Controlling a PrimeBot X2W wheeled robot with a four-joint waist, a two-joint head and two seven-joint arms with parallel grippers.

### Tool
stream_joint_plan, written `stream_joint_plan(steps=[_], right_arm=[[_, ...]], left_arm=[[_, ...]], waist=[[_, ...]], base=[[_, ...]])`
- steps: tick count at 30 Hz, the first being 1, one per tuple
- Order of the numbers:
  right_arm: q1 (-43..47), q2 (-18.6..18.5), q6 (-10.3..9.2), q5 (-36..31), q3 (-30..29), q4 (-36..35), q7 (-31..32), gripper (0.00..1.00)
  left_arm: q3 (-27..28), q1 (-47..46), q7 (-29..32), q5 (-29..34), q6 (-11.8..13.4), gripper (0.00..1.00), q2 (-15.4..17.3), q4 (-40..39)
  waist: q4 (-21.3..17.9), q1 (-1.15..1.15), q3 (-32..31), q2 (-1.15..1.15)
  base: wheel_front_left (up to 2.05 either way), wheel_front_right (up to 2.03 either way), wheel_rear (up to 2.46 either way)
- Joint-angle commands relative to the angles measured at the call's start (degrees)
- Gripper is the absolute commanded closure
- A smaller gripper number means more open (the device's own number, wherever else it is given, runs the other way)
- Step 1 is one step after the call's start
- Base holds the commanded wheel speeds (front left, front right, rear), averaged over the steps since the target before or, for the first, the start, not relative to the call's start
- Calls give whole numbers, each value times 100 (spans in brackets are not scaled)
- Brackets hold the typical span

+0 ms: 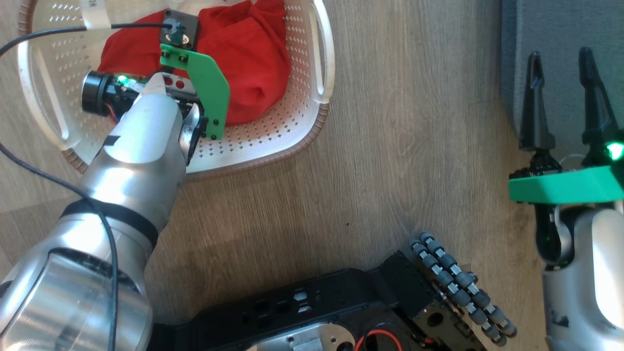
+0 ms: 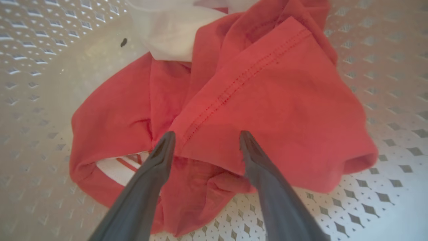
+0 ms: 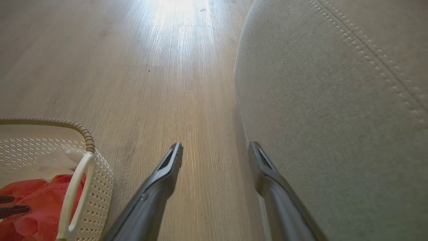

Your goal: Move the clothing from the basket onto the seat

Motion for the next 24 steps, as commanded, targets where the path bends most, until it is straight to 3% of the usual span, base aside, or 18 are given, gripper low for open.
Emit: stream_joint_plan(steps=[1,13,24], right_arm=[[376,-17,-2,38,41,-195,-36,0],[538,-17,-2,46,40,-318,-36,0],[645,-17,-2,-39,15,-425,-36,0]], left_arm=[[33,43,-54,-92,-50,0,82,-29],[-296,361,-185,-894,-565,0,82,-470],[-924,464,-280,-1383,-472,0,82,-675]], waist=[[1,0,-12,0],[52,0,-13,0],[180,0,24,0]], base=[[0,0,0],[0,0,0],[0,0,0]])
